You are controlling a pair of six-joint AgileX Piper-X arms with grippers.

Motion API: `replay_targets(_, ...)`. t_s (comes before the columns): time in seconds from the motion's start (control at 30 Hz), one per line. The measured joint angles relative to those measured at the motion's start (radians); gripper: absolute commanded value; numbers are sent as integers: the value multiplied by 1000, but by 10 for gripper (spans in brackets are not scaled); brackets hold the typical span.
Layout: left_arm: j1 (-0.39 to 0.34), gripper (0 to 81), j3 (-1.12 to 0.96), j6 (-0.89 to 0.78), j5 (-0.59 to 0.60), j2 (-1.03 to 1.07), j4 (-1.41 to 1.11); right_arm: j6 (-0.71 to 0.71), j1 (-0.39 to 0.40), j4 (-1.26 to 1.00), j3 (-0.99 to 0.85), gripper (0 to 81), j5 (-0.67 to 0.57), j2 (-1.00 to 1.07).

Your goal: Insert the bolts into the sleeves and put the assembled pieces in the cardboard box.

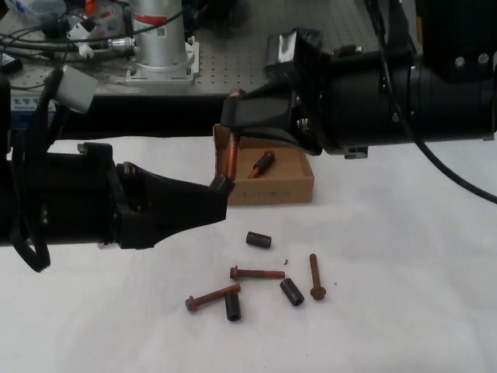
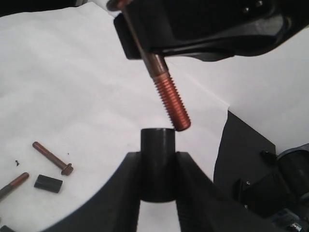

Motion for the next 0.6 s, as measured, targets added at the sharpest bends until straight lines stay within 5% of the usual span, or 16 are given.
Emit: replay_targets(0.6,0,6,0,-17,54,-2,-4,-16,-31,2,0,29,18,10)
